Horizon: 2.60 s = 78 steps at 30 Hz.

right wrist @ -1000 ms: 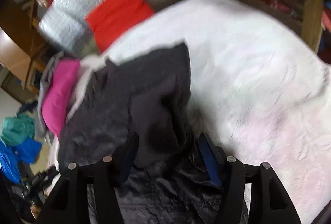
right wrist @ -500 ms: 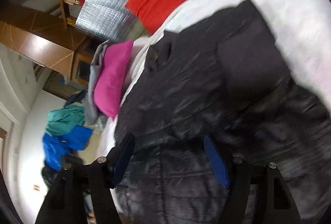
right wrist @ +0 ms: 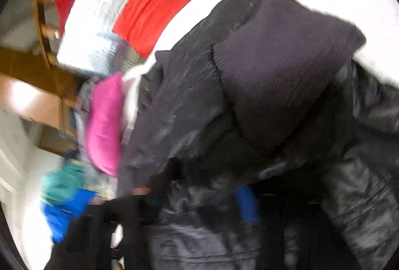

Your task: Fold large clothes

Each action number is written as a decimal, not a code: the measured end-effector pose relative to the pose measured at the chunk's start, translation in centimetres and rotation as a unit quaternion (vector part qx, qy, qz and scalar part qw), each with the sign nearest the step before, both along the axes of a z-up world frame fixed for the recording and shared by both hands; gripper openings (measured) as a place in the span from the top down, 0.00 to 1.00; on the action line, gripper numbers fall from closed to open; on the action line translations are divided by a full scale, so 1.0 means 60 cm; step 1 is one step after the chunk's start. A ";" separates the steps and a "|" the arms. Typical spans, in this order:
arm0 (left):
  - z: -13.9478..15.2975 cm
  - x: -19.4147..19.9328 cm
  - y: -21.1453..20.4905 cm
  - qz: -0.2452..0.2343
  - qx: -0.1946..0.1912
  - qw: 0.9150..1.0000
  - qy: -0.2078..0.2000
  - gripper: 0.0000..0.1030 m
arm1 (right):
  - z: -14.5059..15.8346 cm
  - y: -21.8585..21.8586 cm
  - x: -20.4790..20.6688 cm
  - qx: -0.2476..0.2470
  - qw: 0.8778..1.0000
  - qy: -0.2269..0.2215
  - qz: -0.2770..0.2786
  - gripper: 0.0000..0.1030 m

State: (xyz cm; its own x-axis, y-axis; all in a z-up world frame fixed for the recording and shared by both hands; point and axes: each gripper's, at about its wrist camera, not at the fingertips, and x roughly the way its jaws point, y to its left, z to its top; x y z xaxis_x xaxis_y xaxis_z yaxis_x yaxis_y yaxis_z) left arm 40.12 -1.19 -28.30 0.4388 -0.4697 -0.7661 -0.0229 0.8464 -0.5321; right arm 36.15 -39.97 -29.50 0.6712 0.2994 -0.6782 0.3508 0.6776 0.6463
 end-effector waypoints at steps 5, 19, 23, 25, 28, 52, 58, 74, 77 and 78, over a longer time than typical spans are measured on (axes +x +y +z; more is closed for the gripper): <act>0.036 -0.016 -0.065 -0.050 0.110 0.990 -0.076 0.44 | 0.065 0.025 -0.012 -0.116 0.992 -0.050 0.017 0.76; 0.020 -0.031 -0.032 -0.050 0.061 0.997 -0.004 0.39 | 0.031 0.042 -0.009 -0.028 0.997 -0.008 0.076 0.23; 0.008 -0.034 -0.035 -0.050 0.036 0.998 0.006 0.36 | 0.018 0.072 0.001 -0.031 0.996 -0.010 0.081 0.23; 0.003 -0.023 -0.038 -0.044 0.029 0.999 0.002 0.36 | 0.008 0.072 0.012 -0.013 0.997 -0.020 0.069 0.30; 0.001 -0.008 -0.047 -0.038 0.033 0.999 -0.010 0.36 | 0.002 0.074 0.020 -0.018 0.998 -0.019 0.064 0.67; 0.030 -0.004 0.040 0.007 0.021 1.000 0.009 0.35 | -0.001 -0.143 -0.063 0.086 0.993 -0.006 -0.076 0.28; 0.015 0.030 0.035 0.027 0.058 0.998 0.005 0.35 | 0.012 -0.130 -0.049 0.019 0.995 -0.003 -0.095 0.64; 0.033 -0.025 -0.015 -0.056 0.163 0.984 -0.054 0.35 | 0.064 -0.097 -0.075 -0.059 0.998 0.009 -0.029 0.32; 0.052 -0.066 -0.035 -0.068 0.196 0.973 -0.098 0.35 | 0.073 -0.082 -0.096 -0.083 0.997 0.000 -0.008 0.32; 0.061 -0.083 -0.038 -0.068 0.204 0.970 -0.113 0.35 | 0.079 -0.079 -0.105 -0.084 0.996 -0.007 -0.004 0.32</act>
